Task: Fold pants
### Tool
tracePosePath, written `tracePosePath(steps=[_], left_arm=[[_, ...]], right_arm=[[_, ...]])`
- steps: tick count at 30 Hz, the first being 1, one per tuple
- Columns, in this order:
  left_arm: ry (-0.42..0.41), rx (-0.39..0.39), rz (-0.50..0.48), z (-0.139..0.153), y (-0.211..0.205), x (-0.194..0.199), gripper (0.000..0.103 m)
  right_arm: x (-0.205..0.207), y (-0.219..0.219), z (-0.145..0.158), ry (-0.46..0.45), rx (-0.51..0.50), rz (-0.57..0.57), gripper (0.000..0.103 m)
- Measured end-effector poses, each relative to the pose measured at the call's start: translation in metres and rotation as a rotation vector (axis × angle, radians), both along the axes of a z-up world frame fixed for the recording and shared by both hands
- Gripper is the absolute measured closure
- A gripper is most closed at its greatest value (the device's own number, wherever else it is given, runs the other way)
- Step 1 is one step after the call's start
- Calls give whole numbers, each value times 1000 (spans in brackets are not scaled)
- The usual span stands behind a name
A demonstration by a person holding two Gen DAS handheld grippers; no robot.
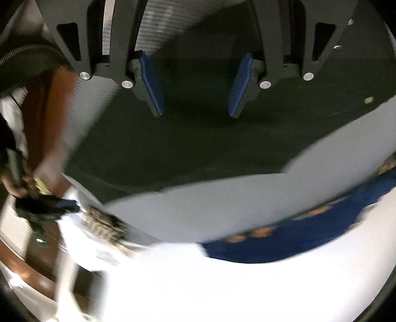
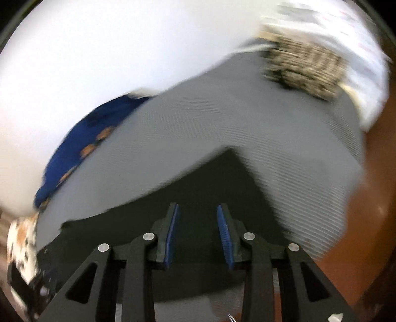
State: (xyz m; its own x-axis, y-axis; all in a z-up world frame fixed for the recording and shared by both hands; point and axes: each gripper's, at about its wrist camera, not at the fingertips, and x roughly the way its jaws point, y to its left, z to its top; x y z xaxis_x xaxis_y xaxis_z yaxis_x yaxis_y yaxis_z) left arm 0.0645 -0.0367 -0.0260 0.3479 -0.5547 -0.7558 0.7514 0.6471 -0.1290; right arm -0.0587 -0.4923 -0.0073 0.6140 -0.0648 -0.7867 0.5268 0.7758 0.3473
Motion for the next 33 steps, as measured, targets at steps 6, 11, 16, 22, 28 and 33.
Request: tracePosePath(steps=[6, 11, 16, 22, 28, 33], left_arm=[[-38, 40, 299, -8, 49, 43, 47], [-29, 61, 402, -18, 78, 58, 47], [13, 55, 442, -30, 97, 70, 47], [57, -1, 445, -32, 106, 73, 46], [47, -29, 382, -26, 85, 83, 46], [62, 2, 378, -39, 72, 100, 46]], right_arm=[[112, 89, -2, -28, 94, 357, 72], [188, 173, -20, -6, 178, 633, 72], [246, 237, -44, 57, 239, 815, 72], [292, 281, -70, 138, 270, 921, 62], [311, 294, -95, 195, 395, 1006, 62], [323, 289, -94, 150, 470, 970, 91]])
